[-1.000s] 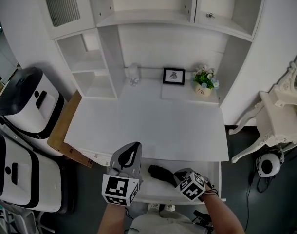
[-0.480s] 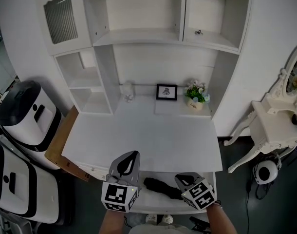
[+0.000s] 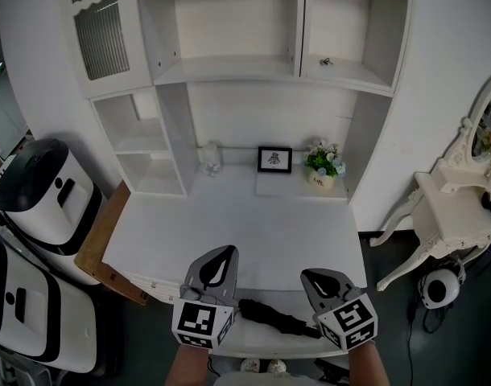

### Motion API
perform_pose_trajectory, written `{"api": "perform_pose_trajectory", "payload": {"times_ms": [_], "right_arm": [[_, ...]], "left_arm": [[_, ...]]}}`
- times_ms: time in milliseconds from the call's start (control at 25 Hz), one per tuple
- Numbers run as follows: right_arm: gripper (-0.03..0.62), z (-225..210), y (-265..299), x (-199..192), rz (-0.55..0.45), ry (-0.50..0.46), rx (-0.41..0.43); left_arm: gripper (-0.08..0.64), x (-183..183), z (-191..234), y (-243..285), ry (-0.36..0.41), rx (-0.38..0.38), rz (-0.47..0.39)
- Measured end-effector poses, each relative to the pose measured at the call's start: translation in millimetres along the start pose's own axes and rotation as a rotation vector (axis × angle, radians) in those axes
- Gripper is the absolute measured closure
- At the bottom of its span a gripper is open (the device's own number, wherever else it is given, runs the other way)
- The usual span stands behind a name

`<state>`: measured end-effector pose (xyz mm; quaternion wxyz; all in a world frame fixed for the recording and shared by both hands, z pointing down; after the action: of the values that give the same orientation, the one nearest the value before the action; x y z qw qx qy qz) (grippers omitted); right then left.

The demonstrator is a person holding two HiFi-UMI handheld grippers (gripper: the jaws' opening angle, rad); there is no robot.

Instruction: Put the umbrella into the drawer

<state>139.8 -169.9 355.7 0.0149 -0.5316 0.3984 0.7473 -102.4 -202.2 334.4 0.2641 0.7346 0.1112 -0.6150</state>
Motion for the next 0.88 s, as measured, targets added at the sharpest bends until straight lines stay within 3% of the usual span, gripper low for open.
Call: {"api": "perform_pose_trajectory", "payload": {"times_ms": [400,880], "right_arm": [[0.586,-13.7,-41.8,39.0,-0.199,0.043,-0.169],[0.586,-27.0,-84.6,62.4,-0.336,0.116,-0.308]], "left_arm": [[0.551,20.5,2.1,-5.0,0.038,0.017,-0.056],[0.551,44.1,6.5,-15.4,0.070,0.061,-0.127]]}}
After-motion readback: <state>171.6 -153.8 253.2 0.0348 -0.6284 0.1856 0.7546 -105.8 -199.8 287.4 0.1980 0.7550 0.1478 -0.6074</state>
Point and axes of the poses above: the fingertips, and each gripper's own axes: y forward along the fingers, z to its left, x out of its top, the point moved 10 cm from there along -y, backward along the fingers, and after that the axes turned 15 degrees about z, right-handed, at the moved point
